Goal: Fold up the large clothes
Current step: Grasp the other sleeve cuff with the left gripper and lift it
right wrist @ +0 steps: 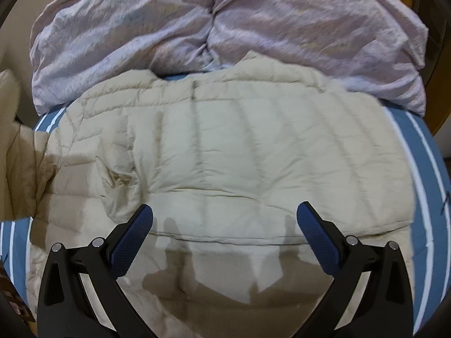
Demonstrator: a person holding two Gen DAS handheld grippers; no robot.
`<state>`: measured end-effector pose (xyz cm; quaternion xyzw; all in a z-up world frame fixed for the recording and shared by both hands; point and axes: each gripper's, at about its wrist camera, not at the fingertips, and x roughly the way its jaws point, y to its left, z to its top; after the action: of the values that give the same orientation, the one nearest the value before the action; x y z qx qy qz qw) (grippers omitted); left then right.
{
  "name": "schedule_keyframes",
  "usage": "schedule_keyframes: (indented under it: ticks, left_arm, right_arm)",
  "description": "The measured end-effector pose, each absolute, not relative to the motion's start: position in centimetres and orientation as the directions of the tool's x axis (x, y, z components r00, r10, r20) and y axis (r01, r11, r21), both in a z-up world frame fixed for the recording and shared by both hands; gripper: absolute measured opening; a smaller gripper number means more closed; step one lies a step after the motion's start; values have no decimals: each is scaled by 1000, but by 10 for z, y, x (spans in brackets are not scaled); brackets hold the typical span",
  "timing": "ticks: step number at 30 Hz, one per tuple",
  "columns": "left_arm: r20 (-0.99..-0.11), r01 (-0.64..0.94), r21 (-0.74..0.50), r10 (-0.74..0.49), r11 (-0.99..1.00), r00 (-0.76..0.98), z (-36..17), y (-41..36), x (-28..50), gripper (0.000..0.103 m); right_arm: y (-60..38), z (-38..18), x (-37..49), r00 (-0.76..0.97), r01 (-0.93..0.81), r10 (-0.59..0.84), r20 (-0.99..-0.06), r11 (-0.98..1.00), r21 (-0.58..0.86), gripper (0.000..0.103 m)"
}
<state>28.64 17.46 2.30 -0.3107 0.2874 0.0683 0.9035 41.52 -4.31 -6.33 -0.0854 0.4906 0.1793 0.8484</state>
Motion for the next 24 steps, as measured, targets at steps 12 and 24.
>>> schedule_keyframes:
  ticks: [12, 24]
  left_arm:
    - [-602, -183, -557, -243, 810, 760, -15, 89, 365, 4]
    - [-606, -153, -613, -337, 775, 720, -31, 79, 374, 20]
  right_arm:
    - [-101, -58, 422, 528, -308, 143, -837, 951, -32, 102]
    - [-115, -58, 425, 533, -285, 142, -834, 958, -19, 102]
